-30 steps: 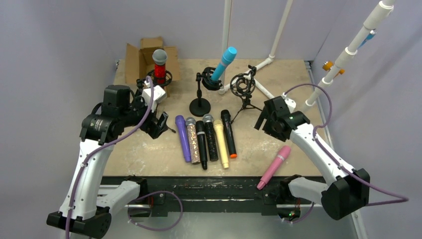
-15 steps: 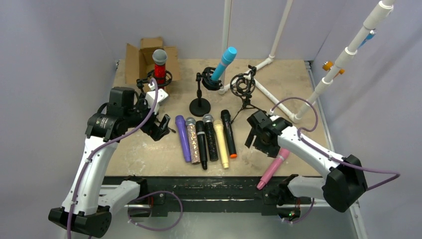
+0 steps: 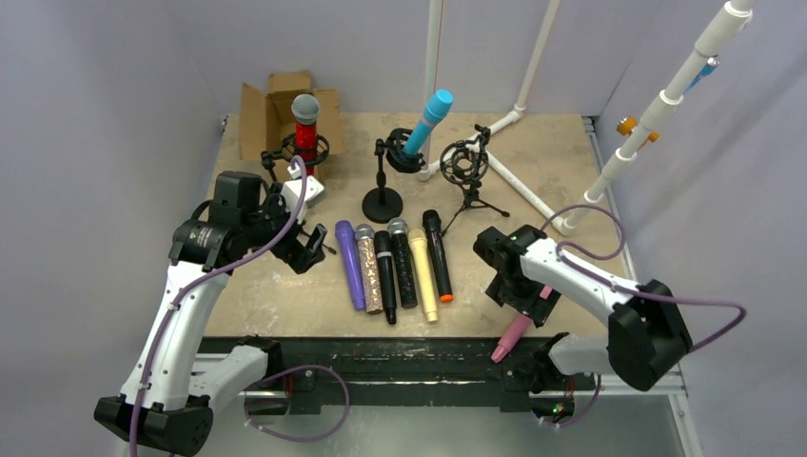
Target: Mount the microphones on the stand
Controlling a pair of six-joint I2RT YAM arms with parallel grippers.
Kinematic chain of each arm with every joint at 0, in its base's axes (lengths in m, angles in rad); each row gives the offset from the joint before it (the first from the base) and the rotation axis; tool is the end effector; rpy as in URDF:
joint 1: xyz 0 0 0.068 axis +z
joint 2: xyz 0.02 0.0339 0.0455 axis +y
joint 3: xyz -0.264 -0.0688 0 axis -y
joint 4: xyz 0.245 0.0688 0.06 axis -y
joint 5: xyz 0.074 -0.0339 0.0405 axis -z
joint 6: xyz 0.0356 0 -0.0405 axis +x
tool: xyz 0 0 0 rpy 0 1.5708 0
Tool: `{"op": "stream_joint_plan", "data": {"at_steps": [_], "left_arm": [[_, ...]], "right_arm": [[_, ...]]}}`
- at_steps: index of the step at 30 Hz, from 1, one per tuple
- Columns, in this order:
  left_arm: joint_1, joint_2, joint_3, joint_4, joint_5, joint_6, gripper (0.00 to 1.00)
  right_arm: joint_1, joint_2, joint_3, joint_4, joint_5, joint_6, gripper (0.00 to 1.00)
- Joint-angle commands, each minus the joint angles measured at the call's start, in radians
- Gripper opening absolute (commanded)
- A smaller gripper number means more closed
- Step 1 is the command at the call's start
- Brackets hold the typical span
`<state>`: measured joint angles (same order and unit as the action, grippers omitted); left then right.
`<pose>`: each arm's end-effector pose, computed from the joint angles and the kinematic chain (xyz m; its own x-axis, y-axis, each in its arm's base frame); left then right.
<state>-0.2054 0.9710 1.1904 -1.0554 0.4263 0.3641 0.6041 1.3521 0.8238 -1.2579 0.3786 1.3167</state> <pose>0.1618 -0.0488 0.3643 -0.5160 0.4387 -0.7357 0.6858 0.7262 -0.0479 0.1570 0.0924 0.1949 -0.7759 0.5573 -0.2958 0.6292 0.7180 -0.2976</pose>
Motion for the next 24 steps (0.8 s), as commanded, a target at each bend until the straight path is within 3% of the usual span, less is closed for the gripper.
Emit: {"op": "stream_joint_plan", "data": {"at_steps": [1, 7, 13, 19, 24], "left_arm": [[-0.005, -0.012, -0.011, 0.041, 0.002, 0.037, 1.00], [-0.005, -0.002, 0.010, 0.031, -0.005, 0.043, 1.00], [-0.005, 0.001, 0.035, 0.021, -0.017, 0.050, 1.00], [-0.005, 0.024, 0.056, 0.013, -0.014, 0.049, 1.00], [-0.005, 0.018, 0.069, 0.006, -0.022, 0.055, 1.00]], "right_arm": [[0.002, -0.093, -0.022, -0.041, 0.074, 0.125, 0.97], [0.013, -0.104, -0.017, -0.061, 0.113, 0.187, 0.94], [0.068, -0.119, -0.060, -0.063, 0.018, 0.241, 0.89], [0.097, -0.199, -0.076, 0.004, 0.005, 0.290, 0.87], [0.107, -0.164, -0.066, 0.002, 0.012, 0.305, 0.88]]}}
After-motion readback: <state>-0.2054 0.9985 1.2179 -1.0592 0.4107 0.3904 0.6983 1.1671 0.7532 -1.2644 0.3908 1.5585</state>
